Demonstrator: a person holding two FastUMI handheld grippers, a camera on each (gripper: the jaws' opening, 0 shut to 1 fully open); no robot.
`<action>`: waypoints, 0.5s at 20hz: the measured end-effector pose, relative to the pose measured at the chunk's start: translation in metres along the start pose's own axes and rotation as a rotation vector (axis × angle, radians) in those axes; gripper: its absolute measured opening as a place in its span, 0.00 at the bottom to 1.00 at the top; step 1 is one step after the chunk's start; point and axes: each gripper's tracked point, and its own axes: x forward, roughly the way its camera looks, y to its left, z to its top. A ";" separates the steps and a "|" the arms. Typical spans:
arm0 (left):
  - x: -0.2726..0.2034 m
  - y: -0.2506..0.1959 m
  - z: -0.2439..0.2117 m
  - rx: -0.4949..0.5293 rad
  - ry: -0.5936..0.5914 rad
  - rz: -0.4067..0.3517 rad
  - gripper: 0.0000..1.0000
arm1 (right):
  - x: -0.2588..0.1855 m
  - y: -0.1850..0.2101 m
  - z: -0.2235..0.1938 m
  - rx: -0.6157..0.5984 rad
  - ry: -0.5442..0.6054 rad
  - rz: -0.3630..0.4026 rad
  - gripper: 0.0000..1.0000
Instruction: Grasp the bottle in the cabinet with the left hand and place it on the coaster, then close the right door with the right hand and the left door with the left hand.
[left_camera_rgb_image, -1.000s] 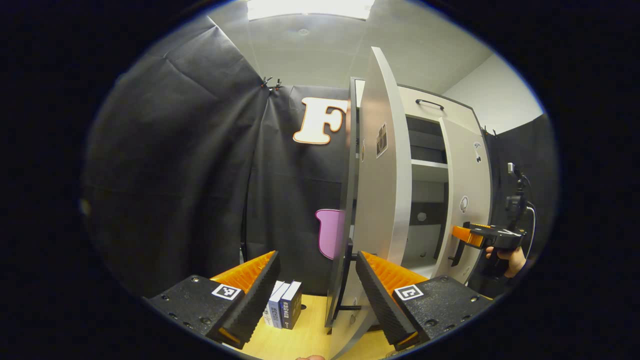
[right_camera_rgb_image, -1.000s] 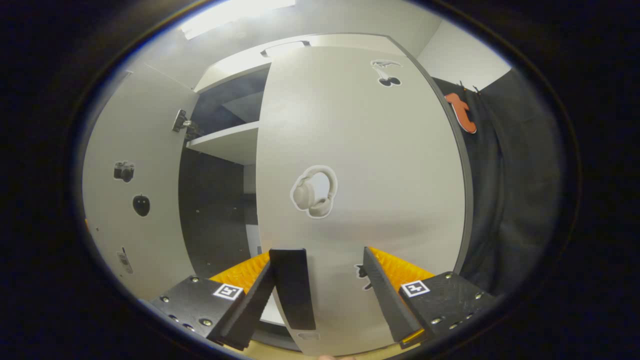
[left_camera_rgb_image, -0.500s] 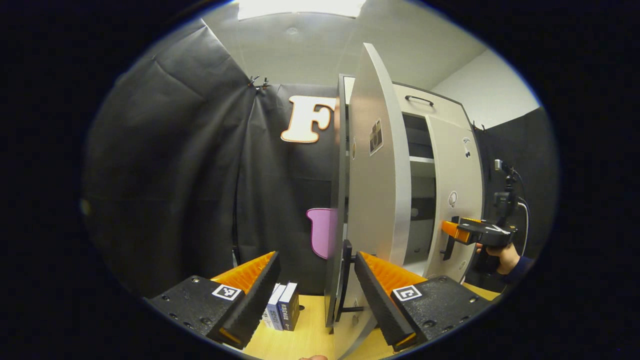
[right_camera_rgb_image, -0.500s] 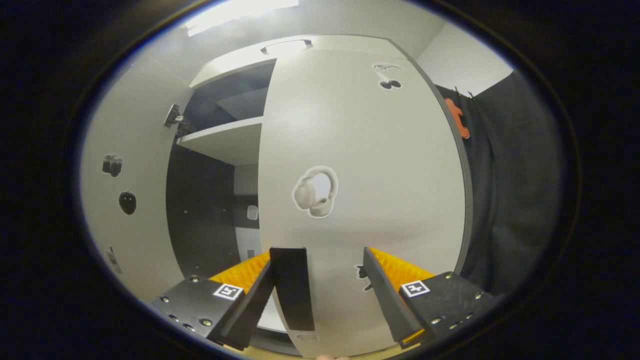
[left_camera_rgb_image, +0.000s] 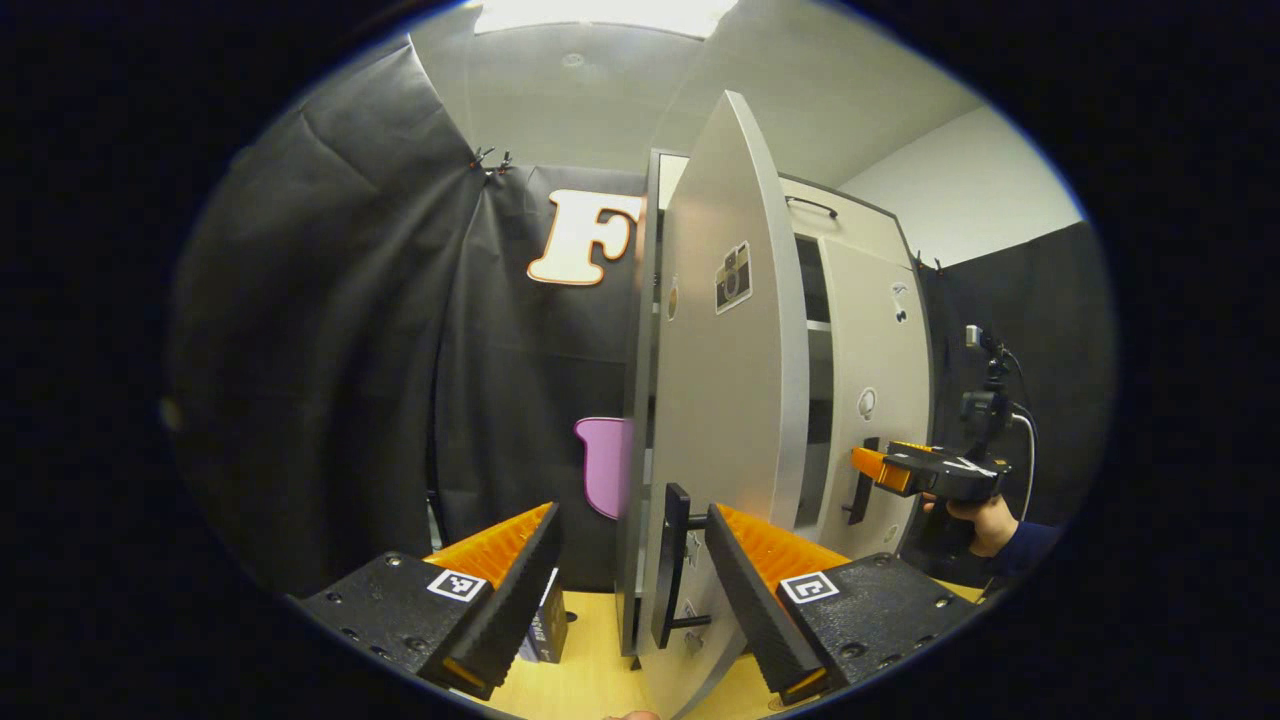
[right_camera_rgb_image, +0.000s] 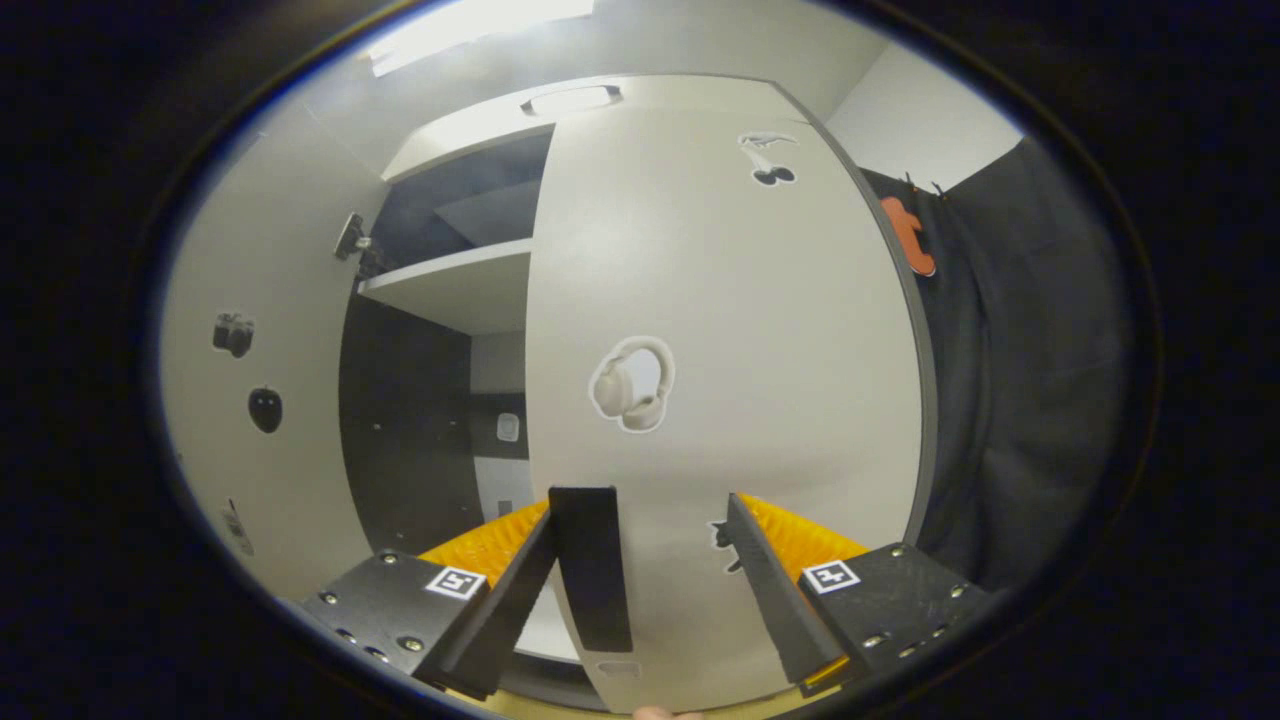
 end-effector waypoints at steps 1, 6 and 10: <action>0.001 -0.005 -0.001 -0.010 -0.002 -0.016 0.92 | -0.006 0.000 0.005 -0.005 -0.011 0.006 0.99; 0.010 -0.031 -0.003 -0.025 -0.001 -0.086 0.92 | -0.033 -0.026 0.034 -0.022 -0.086 -0.040 0.99; 0.018 -0.053 -0.006 -0.036 0.004 -0.144 0.91 | -0.049 -0.050 0.038 -0.010 -0.081 -0.078 0.96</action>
